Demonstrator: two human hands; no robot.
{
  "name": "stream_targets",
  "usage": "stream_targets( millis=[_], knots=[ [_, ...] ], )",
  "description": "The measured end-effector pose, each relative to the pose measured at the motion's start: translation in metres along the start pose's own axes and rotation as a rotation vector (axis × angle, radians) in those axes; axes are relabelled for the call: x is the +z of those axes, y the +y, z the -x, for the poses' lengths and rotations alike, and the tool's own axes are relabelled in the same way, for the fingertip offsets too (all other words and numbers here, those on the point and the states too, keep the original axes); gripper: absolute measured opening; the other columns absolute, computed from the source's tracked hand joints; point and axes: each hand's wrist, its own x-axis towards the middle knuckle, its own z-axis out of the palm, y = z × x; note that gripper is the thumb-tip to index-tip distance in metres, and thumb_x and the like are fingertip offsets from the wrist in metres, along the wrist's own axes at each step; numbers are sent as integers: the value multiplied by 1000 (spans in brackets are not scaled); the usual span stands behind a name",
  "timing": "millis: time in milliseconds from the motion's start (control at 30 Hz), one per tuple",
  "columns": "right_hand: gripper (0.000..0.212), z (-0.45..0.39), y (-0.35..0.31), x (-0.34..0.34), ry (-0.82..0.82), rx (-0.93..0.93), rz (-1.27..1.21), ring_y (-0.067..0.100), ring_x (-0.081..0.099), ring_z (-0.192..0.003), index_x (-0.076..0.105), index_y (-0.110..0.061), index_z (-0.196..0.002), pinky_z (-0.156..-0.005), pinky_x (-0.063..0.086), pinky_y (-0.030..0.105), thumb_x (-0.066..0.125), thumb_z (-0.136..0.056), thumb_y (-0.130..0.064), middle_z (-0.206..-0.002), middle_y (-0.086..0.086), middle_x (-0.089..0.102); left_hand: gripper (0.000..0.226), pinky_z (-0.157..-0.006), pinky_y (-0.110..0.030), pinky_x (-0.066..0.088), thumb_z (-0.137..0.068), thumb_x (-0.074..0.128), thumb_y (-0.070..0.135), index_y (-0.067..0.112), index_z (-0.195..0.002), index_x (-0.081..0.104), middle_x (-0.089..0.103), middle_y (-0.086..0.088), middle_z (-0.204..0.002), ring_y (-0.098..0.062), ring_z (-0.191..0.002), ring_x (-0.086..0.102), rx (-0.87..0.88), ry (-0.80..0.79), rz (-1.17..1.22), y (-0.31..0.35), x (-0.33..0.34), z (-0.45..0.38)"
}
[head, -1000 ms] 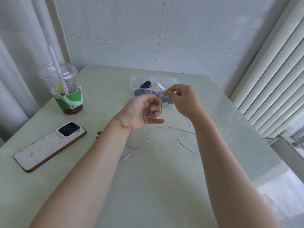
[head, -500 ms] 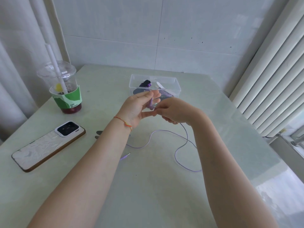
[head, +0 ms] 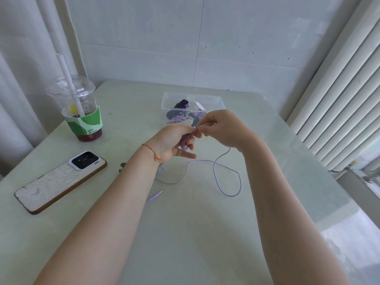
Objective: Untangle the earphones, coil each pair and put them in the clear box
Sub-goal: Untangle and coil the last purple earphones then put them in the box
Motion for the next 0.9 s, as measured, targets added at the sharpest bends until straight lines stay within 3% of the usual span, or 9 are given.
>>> stream_targets(
  millis=[67,167,300,467,633,767,833,900],
  knots=[
    [13,-1,2,0,25,1,-13,8,51,-64,68,-24,-79,-58,40,19,63,-89,-17,-71,-9,60,27,-62,-35,59,-101,46,21,9,-84,64,51,-2,-64,-12,-48,53,-8,-39,10,1,-1,3],
    [6,-3,7,2,65,-1,-84,7,48,-59,68,-21,-87,-61,41,23,63,-91,-20,-71,-9,57,28,-55,-26,56,-101,46,23,10,-87,66,65,-6,-78,-15,-67,66,49,-108,62,3,-2,9],
    [15,-4,9,1,95,29,-195,5,40,-46,70,-17,-93,-47,33,17,57,-95,-25,-58,-10,50,25,-46,-15,51,-96,50,19,8,-98,72,74,-8,-96,-21,-93,72,126,-173,297,5,-4,14],
    [30,-2,8,4,19,37,-202,14,37,-53,68,-13,-86,-49,32,22,54,-97,-38,-64,-1,49,25,-63,-24,59,-88,53,22,19,-92,78,74,5,-84,-13,-88,72,186,-182,385,4,-6,14],
    [34,1,3,10,-82,81,-152,11,42,-47,59,-29,-66,-49,36,22,51,-99,-31,-63,-5,54,24,-65,-17,56,-100,46,21,19,-112,67,72,3,-112,-11,-100,70,236,-137,496,8,-5,10],
    [27,6,-6,15,-276,78,-48,10,50,-40,63,-18,-84,-50,46,22,44,-101,-24,-60,-5,57,29,-69,-21,57,-104,40,13,18,-124,60,65,2,-127,-14,-116,63,292,-98,471,4,-8,4],
    [23,7,-9,15,-352,82,-44,18,55,-46,67,-23,-101,-53,50,27,45,-101,-21,-65,-1,59,32,-76,-29,59,-104,39,9,19,-127,58,62,1,-131,-15,-121,60,317,-52,381,1,-10,1],
    [20,8,-11,12,-385,92,-16,21,55,-48,68,-22,-99,-56,50,28,48,-99,-20,-68,2,59,33,-78,-33,60,-103,41,8,19,-128,59,62,-1,-131,-14,-120,60,311,14,271,-1,-11,0]
  ],
)
